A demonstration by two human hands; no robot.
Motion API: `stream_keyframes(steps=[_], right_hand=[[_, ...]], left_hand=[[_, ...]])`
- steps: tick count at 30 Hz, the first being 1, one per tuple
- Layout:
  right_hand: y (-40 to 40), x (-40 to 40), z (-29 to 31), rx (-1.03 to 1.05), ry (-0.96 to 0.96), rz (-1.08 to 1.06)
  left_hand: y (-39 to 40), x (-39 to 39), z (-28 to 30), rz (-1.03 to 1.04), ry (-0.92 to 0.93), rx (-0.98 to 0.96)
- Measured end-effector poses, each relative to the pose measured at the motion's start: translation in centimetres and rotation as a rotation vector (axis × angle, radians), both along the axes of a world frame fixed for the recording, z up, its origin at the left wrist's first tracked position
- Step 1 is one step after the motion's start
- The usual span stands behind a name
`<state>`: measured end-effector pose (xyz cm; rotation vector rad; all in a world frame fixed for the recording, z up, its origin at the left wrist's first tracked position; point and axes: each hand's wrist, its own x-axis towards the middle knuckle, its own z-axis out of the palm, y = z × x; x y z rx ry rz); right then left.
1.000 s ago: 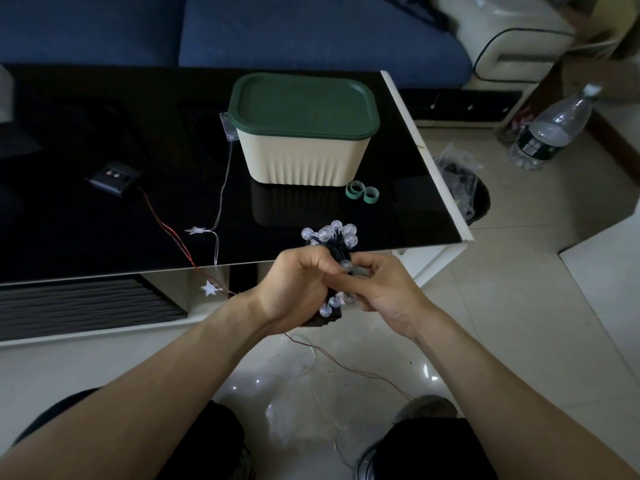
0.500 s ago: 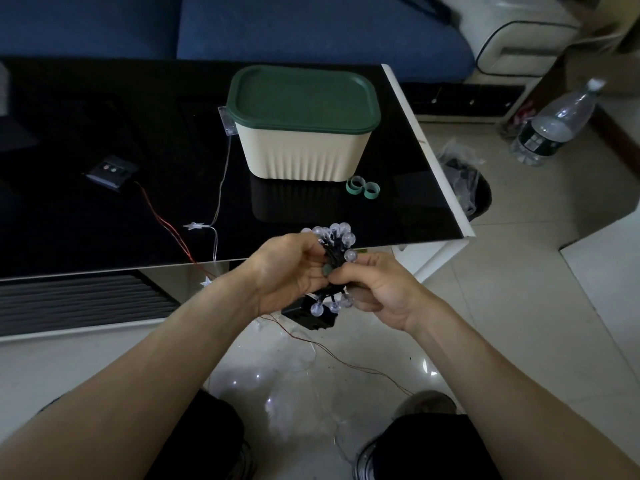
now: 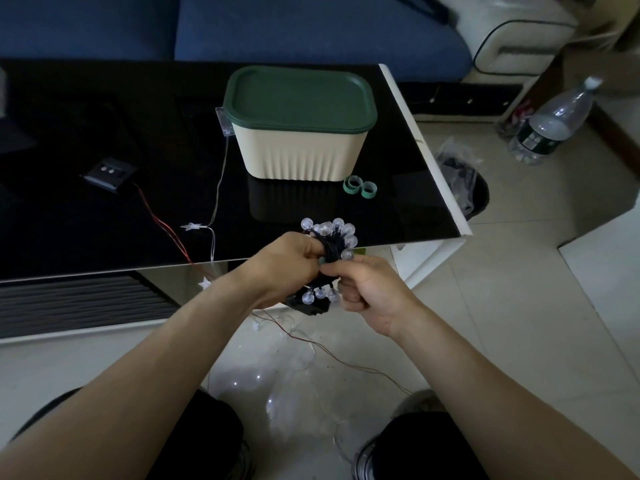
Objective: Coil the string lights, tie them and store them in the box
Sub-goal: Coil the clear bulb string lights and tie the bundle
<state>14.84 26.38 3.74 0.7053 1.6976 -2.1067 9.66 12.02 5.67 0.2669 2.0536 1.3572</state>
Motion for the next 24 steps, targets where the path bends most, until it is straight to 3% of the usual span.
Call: stream_keyframes(steps=[3, 5, 10, 16, 18, 20, 24], right_hand=[[-0.5, 0.4, -0.3, -0.051, -0.049, 0.008], [-1.0, 0.6, -0.5, -0.093, -0.075, 0.014], [-0.9, 0.3, 0.0, -0.105, -0.078, 0.026], [-1.1, 0.2, -0.4, 0.113, -0.06, -0.003], [-1.0, 0.1, -0.6, 0.181, -0.055, -0.012], [-0.7, -0.1, -0.8, 0.178, -0.045, -0.036], [0.0, 0.0, -1.2, 0.134, -0.059, 0.04]], left_hand=[[-0.2, -0.3, 0.3, -0.041, 0.099, -0.154], [-0.6, -0.5, 0.7, -0.061, 0.06, -0.191], [-0.7, -1.1, 0.6, 0.133, -0.262, 0.078], [0.4, 0.0, 0.5, 0.159, -0.308, 0.153], [0.5, 0.3, 0.4, 0.145, -0.257, 0.111], [0.4, 0.4, 0.5, 0.034, -0.079, -0.011], [0.2, 0.1, -0.5, 0.004, 0.168, -0.25]])
